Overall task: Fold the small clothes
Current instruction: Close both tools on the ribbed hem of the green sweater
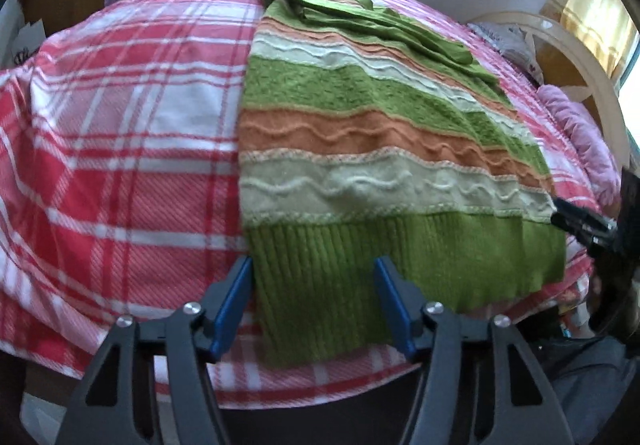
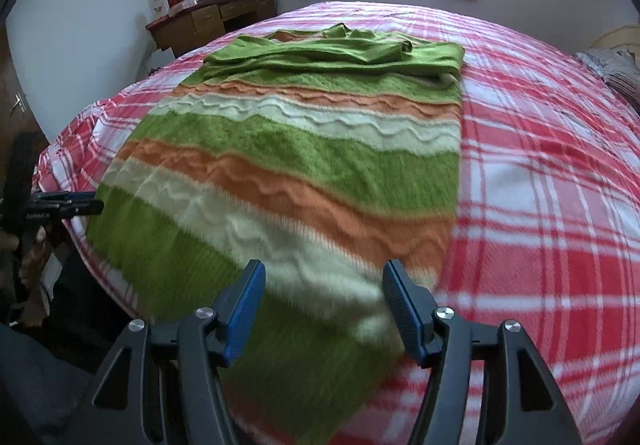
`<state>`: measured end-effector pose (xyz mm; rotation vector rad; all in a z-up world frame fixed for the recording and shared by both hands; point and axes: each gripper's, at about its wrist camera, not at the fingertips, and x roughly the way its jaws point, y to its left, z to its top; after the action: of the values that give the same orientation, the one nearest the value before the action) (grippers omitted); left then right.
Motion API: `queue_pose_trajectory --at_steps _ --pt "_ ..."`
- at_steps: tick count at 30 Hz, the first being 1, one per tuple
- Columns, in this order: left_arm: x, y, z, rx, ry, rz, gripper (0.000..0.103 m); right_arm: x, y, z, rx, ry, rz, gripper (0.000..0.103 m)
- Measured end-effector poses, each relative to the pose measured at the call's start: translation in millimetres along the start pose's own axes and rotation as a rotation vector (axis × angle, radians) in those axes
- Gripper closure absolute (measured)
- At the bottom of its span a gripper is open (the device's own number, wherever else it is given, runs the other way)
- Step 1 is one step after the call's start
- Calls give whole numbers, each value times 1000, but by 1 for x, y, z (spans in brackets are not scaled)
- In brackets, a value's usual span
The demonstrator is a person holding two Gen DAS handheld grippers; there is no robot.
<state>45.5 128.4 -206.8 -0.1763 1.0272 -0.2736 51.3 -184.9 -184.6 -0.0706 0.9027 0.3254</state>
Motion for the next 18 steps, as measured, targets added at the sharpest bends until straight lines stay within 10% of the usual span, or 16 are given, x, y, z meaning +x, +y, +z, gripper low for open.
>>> queue_pose_trajectory --at_steps 6,12,18 --pt "2 -5 -4 5 3 12 44 -17 -5 -20 39 15 -24 41" --pt "-1 2 -5 8 7 22 90 -24 -12 -35 81 35 -17 41" --pt "-12 6 -6 -3 -18 -38 92 -29 -12 -44 122 56 31 41"
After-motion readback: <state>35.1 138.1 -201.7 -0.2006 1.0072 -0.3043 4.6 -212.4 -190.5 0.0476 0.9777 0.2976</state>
